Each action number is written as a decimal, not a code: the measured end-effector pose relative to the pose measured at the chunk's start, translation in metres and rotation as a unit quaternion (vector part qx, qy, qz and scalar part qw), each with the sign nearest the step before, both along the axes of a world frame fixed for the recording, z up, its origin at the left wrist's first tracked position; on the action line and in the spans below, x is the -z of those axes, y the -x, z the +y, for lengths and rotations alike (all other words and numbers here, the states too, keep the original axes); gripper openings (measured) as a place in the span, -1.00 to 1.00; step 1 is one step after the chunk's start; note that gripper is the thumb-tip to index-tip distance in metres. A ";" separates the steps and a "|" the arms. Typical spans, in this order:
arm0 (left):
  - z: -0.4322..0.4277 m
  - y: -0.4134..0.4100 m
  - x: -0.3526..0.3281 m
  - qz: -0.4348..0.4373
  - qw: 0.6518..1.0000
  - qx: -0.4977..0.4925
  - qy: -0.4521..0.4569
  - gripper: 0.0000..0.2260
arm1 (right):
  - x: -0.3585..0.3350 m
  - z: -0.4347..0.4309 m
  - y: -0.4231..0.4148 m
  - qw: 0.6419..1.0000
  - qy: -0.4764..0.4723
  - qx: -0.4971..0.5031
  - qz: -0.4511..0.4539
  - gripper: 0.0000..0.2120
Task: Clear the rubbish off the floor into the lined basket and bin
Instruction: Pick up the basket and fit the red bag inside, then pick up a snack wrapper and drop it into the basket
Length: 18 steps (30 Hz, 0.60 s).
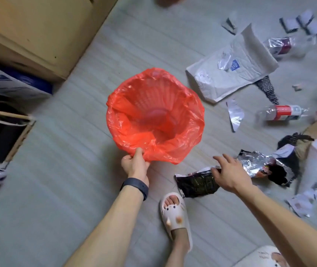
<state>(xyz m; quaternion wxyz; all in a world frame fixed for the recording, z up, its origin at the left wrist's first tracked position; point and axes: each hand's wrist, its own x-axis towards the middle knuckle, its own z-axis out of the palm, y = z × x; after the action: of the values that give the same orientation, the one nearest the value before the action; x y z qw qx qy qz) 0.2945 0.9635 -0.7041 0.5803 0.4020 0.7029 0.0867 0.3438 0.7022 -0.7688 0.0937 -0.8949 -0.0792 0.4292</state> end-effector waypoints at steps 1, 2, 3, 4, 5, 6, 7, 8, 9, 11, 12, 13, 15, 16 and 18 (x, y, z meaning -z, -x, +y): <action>0.002 0.002 0.008 -0.014 1.000 0.002 0.012 -0.90 | 0.017 0.006 0.001 1.000 0.005 -0.003 0.003 -0.51; 0.004 0.004 0.017 -0.025 0.999 0.005 0.019 -0.86 | 0.033 0.012 0.002 1.000 0.006 -0.012 0.005 -0.49; 0.006 0.009 0.028 -0.036 0.999 0.004 0.023 -0.80 | 0.051 0.019 0.005 1.000 0.005 -0.026 0.007 -0.48; 0.007 0.012 0.035 -0.046 0.999 0.002 0.025 -0.76 | 0.063 0.023 0.006 0.999 0.005 -0.041 0.006 -0.47; 0.006 0.016 0.041 -0.060 0.998 0.000 0.023 -0.73 | 0.074 0.026 0.008 0.998 0.006 -0.059 0.008 -0.46; 0.004 0.020 0.046 -0.078 0.997 0.000 0.018 -0.72 | 0.085 0.028 0.011 0.997 0.007 -0.077 0.009 -0.45; -0.001 0.026 0.049 -0.092 0.996 0.002 0.010 -0.70 | 0.095 0.027 0.015 0.995 0.010 -0.096 0.013 -0.43; -0.006 0.031 0.054 -0.100 0.995 0.010 0.003 -0.67 | 0.106 0.026 0.018 0.993 0.017 -0.118 0.015 -0.42; -0.013 0.035 0.058 -0.101 0.995 0.023 -0.005 -0.66 | 0.116 0.023 0.019 0.990 0.031 -0.136 0.021 -0.40; -0.029 0.051 0.069 -0.085 0.995 0.057 -0.021 -0.71 | 0.134 0.016 0.024 0.985 0.051 -0.161 0.044 -0.40; -0.037 0.059 0.074 -0.074 0.994 0.073 -0.025 -0.78 | 0.141 0.012 0.027 0.982 0.053 -0.174 0.053 -0.42; -0.044 0.066 0.078 -0.064 0.993 0.093 -0.027 -0.87 | 0.144 0.009 0.028 0.980 0.050 -0.183 0.054 -0.43; -0.058 0.082 0.086 -0.019 0.979 0.195 -0.053 -0.97 | 0.146 0.003 0.030 0.983 0.013 -0.180 0.038 -0.45; -0.069 0.089 0.090 0.014 0.959 0.275 -0.066 -0.94 | 0.142 -0.006 0.030 0.986 -0.009 -0.162 0.026 -0.45; -0.089 0.096 0.098 0.061 0.896 0.436 -0.063 -0.90 | 0.130 -0.026 0.031 0.991 -0.041 -0.131 -0.006 -0.46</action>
<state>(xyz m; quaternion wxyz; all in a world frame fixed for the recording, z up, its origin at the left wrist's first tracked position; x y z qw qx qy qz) 0.1984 0.8745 -0.8018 0.4890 0.7086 0.4844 -0.1553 0.3130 0.6766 -0.8991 0.0726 -0.8749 -0.2136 0.4286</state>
